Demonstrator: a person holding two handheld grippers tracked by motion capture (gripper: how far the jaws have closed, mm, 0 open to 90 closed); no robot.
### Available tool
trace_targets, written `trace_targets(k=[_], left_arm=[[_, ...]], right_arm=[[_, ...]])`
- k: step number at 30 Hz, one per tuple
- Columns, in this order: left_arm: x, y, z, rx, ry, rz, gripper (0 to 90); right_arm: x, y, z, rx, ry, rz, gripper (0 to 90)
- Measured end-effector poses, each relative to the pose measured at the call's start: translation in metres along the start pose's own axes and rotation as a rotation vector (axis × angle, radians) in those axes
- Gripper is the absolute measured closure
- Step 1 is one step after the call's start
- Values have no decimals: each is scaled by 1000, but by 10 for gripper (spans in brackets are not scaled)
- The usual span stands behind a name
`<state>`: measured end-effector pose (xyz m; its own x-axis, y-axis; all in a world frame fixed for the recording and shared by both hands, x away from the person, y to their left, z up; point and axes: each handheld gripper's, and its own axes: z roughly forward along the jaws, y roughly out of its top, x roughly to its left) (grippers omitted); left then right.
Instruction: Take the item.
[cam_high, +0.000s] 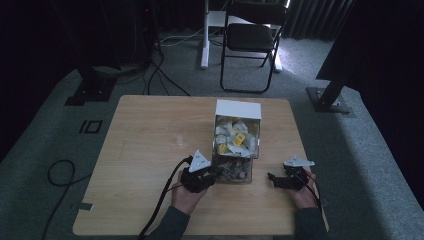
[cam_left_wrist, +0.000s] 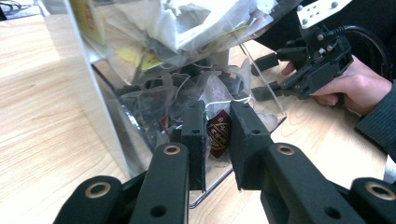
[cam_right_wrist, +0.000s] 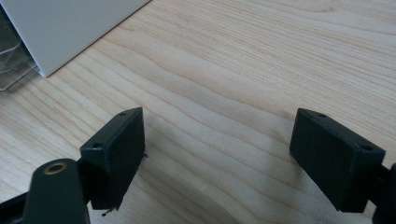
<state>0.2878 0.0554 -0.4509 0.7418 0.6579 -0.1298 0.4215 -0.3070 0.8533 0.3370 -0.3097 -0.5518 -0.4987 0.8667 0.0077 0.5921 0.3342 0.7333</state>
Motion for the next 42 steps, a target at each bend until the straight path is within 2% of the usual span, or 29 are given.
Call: trace_targets(k=[29, 42], left_arm=[[19, -7, -23, -23, 43, -35, 784], [31, -8, -34, -32, 70, -57, 785]], right_arm=[[0, 0, 0, 1, 2, -1, 179], [0, 0, 0, 1, 2, -1, 179]])
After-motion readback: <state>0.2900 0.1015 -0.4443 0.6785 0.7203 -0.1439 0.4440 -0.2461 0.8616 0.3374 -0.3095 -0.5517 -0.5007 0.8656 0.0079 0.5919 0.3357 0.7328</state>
